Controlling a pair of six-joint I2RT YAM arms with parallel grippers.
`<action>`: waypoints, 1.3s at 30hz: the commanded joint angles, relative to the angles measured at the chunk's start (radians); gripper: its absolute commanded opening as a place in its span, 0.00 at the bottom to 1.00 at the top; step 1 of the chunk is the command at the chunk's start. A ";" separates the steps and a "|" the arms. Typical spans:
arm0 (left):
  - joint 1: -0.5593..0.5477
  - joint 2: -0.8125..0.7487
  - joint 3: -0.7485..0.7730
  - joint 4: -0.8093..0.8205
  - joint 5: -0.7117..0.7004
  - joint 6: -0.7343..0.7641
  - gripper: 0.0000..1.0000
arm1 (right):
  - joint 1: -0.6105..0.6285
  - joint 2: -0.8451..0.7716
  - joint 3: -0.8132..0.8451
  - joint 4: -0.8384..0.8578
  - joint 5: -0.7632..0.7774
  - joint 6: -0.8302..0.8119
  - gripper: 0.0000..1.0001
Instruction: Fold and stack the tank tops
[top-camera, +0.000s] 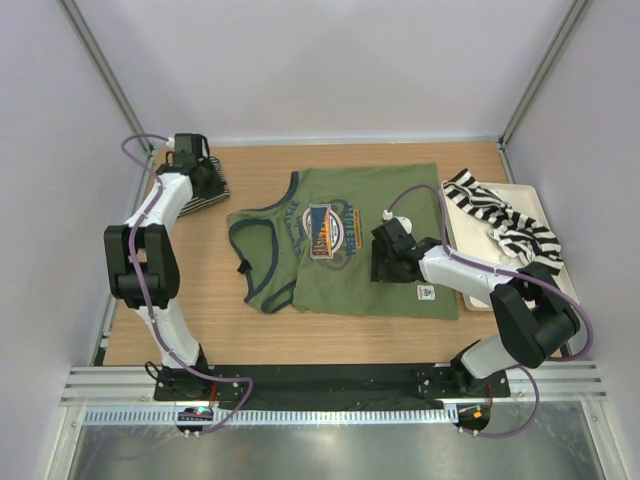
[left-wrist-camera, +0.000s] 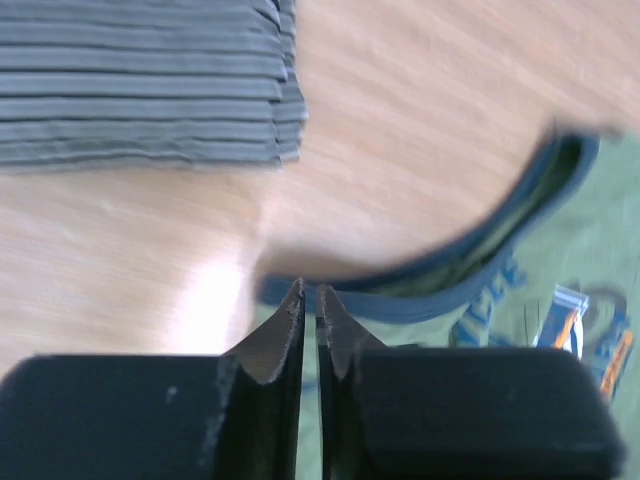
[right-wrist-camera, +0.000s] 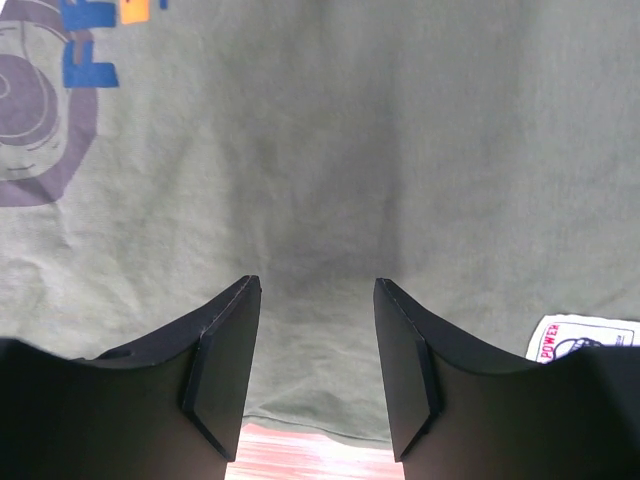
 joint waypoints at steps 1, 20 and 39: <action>0.012 0.087 0.098 0.022 -0.086 0.010 0.09 | 0.012 -0.027 0.011 -0.018 0.045 0.026 0.55; -0.200 -0.362 -0.429 0.019 -0.175 -0.156 0.75 | 0.025 -0.167 0.041 -0.112 0.162 0.037 0.54; -0.395 -0.700 -0.804 -0.093 -0.123 -0.500 0.69 | 0.025 -0.199 0.038 -0.084 0.199 0.071 0.53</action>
